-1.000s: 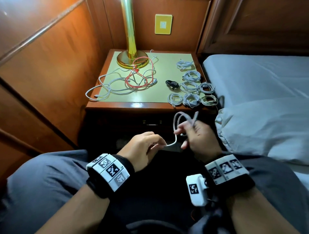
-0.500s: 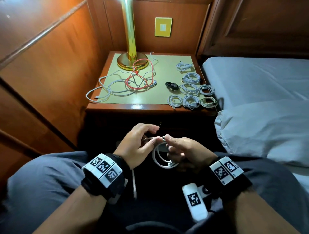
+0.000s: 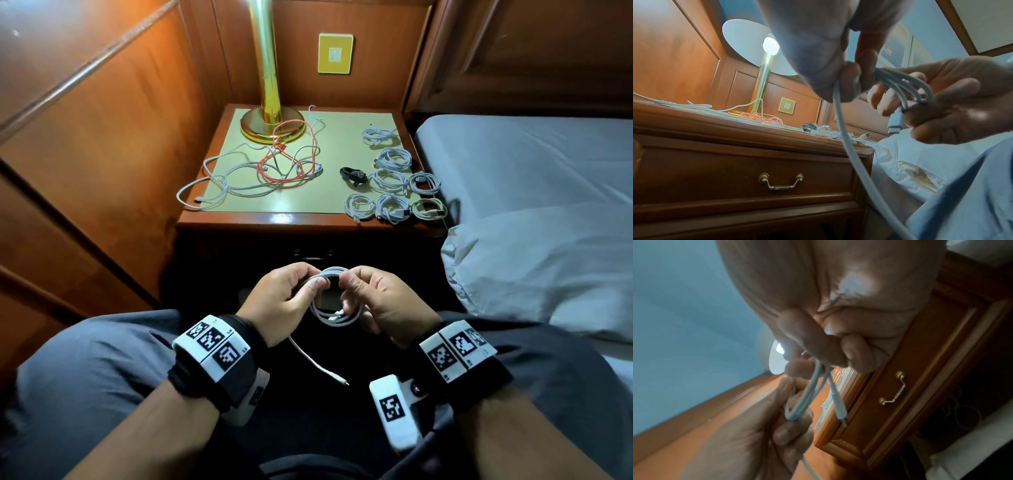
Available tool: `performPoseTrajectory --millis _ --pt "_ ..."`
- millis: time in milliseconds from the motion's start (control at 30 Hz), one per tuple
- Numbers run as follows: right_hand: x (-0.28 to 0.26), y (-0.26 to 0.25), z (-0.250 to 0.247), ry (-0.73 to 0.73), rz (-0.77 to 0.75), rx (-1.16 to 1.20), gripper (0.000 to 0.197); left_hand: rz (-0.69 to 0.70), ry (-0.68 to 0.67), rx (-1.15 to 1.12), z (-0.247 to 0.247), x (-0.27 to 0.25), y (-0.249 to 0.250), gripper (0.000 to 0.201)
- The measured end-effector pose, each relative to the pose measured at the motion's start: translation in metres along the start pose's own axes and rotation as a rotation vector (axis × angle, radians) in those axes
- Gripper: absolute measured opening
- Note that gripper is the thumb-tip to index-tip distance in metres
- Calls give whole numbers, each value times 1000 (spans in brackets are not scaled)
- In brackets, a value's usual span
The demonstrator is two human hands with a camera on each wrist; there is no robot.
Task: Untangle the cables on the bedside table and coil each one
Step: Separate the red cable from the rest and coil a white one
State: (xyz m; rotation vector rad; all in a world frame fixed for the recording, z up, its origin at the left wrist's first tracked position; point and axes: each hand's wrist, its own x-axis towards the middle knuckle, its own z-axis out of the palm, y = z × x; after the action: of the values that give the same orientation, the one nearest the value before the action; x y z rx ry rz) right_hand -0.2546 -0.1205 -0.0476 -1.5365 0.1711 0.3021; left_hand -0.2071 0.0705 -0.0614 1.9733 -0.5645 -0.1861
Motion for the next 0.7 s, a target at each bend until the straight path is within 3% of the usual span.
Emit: performPoseTrajectory --millis 67,233,367,533,600,700 --pt "1 1 2 17 -32 -62 26 -9 12 5 0 0 0 10" --pt "5 3 2 41 22 59 33 1 29 -60 -2 0 0 17" --pt "1 -6 -8 46 117 298 38 56 139 21 -16 8 -6 27" --pt "1 -13 -24 213 153 533 48 -23 264 161 -42 12 -18 28" --pt "2 -13 -31 276 101 585 47 -83 197 235 -43 12 -25 32" --pt "3 -11 -32 320 16 578 41 -98 -46 330 -27 3 -28 25"
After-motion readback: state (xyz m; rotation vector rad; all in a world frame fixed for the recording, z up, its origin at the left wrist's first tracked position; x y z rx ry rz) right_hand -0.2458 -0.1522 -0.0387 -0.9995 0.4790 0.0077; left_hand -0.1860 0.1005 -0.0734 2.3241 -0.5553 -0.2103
